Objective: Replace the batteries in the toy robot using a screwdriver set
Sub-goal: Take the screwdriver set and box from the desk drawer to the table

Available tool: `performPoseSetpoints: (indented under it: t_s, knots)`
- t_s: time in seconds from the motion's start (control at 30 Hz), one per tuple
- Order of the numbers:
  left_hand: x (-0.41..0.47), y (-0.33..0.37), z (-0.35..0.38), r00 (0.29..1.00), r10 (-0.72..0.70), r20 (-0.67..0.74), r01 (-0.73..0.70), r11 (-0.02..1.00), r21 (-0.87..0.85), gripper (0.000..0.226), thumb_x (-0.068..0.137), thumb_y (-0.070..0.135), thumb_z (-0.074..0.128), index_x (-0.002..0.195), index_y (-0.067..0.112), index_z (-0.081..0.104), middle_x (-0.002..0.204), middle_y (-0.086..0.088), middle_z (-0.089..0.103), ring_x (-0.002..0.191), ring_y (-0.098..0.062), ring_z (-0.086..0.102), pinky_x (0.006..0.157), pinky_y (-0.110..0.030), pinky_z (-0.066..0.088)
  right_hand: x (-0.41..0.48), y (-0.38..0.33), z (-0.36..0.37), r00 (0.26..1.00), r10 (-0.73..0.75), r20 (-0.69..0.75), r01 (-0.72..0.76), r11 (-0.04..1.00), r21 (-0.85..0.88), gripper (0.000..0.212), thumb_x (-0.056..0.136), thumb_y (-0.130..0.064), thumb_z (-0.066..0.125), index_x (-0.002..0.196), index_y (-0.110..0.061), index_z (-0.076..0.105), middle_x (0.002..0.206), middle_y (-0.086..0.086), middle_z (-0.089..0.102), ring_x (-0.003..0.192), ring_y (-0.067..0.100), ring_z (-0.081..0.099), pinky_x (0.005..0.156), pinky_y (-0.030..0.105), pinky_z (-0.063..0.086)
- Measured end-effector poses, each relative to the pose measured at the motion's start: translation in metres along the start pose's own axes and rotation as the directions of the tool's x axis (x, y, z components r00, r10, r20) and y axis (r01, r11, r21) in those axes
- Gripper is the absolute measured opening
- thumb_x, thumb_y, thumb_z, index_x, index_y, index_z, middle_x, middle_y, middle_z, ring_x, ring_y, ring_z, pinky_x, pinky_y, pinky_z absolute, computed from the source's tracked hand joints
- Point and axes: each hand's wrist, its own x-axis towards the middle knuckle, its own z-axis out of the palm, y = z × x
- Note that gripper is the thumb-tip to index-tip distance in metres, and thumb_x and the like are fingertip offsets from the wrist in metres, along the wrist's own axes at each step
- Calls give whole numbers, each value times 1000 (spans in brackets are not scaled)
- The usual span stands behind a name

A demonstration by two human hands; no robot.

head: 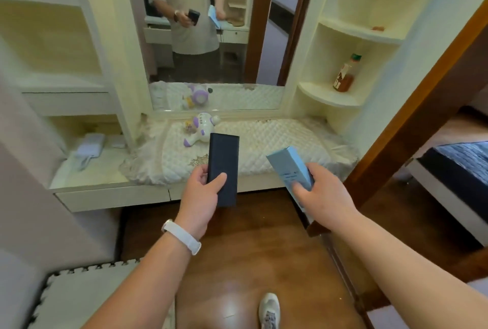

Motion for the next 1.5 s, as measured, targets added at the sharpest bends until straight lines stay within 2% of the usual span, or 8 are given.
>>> performPoseSetpoints:
  t_s: [0.2,0.33,0.5,0.6,0.83,1.03,1.13,1.5]
  knots:
    - [42,-2,-2,994,1,-108,5,998,55,13,99,21,60,111,20,59,110,-1,70,101,-20,68,87,-43,59,69,-8,38,993,-83,90,72,991,114,13,87,-39,56,96,-32,49,88,-12,57,74,11,60,63,43,58]
    - [84,2,8,980,-9,-196,27,996,90,9,98,21,61,106,18,60,106,-4,71,98,-24,68,86,-50,59,129,0,45,985,-105,133,83,983,165,13,88,-38,56,95,-30,48,88,-10,58,71,13,62,60,43,58]
    - [142,10,43,968,-9,-250,49,986,156,7,98,17,61,104,14,61,101,-6,73,90,-22,71,72,-36,57,206,26,37,985,-97,139,66,974,215,13,88,-35,56,98,-28,50,89,-11,58,75,10,58,63,38,56]
    - [172,16,66,965,21,-262,28,983,181,7,98,16,61,104,14,61,100,-5,73,90,-23,71,72,-38,59,243,45,35,981,-103,164,60,967,249,15,88,-35,56,100,-29,50,88,-12,58,74,10,59,62,38,56]
    - [233,17,105,967,-27,-252,75,981,179,9,97,12,62,106,13,60,99,-6,73,87,-23,71,70,-38,58,300,78,37,975,-51,215,-15,955,296,8,88,-33,55,92,-28,51,83,-7,58,70,15,60,60,42,57]
    - [297,0,117,977,-78,-198,117,974,194,14,95,11,64,108,13,62,102,-9,74,94,-27,71,85,-48,58,340,98,56,961,41,275,-128,943,308,9,88,-30,56,96,-29,52,86,-8,60,70,16,64,60,44,58]
    - [330,-14,117,981,-119,-156,144,976,166,14,95,10,65,108,13,63,102,-8,75,92,-25,72,78,-42,58,356,103,70,950,94,296,-184,939,292,10,86,-33,56,96,-29,53,86,-9,61,70,15,65,59,45,58]
    - [449,-40,99,957,-276,-87,283,955,87,11,93,9,65,103,12,62,95,-7,73,82,-21,69,67,-32,52,426,117,120,879,299,371,-365,923,123,8,91,-26,58,96,-29,51,91,-6,62,73,9,63,48,21,47]
